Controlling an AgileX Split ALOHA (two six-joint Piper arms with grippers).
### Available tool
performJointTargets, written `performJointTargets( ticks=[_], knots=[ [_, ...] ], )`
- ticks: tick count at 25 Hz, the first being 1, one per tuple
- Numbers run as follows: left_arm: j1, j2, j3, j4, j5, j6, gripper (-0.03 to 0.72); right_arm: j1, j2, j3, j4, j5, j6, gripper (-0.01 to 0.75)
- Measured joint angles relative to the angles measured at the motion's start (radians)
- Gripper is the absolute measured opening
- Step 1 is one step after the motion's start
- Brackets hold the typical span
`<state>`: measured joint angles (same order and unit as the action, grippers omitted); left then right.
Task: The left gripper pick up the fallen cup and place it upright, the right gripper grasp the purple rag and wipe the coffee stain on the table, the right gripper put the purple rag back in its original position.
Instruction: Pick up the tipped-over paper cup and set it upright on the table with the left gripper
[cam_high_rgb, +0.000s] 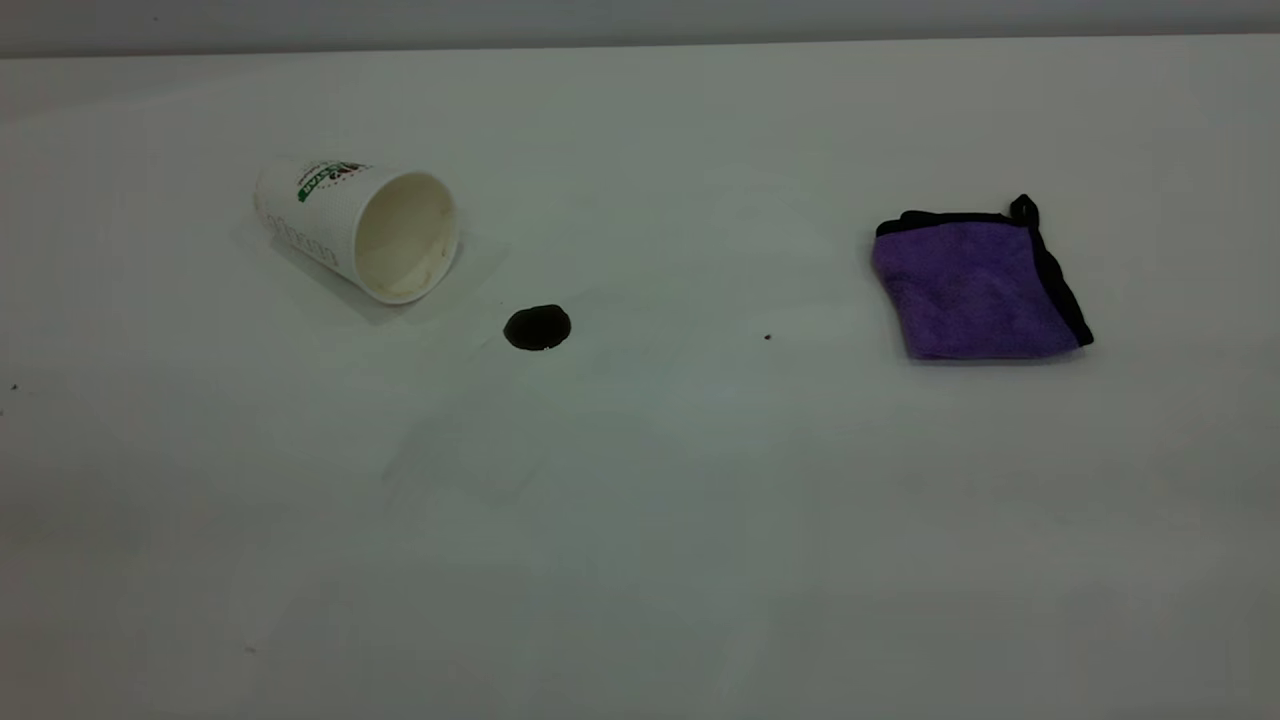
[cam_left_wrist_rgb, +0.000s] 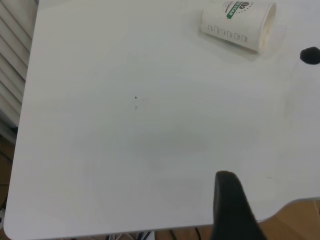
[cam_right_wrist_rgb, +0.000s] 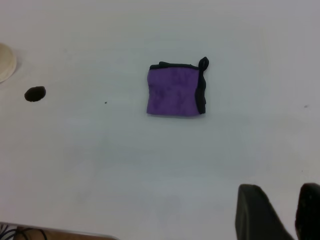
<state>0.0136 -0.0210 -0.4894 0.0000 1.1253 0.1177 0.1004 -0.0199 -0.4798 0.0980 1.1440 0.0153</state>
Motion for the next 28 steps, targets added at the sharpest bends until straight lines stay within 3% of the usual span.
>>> performJointTargets(
  ticks=[28],
  knots=[
    [0.000, 0.000, 0.000, 0.030, 0.000, 0.000, 0.461, 0.000, 0.000, 0.000, 0.000, 0.000, 0.000, 0.239]
  ],
)
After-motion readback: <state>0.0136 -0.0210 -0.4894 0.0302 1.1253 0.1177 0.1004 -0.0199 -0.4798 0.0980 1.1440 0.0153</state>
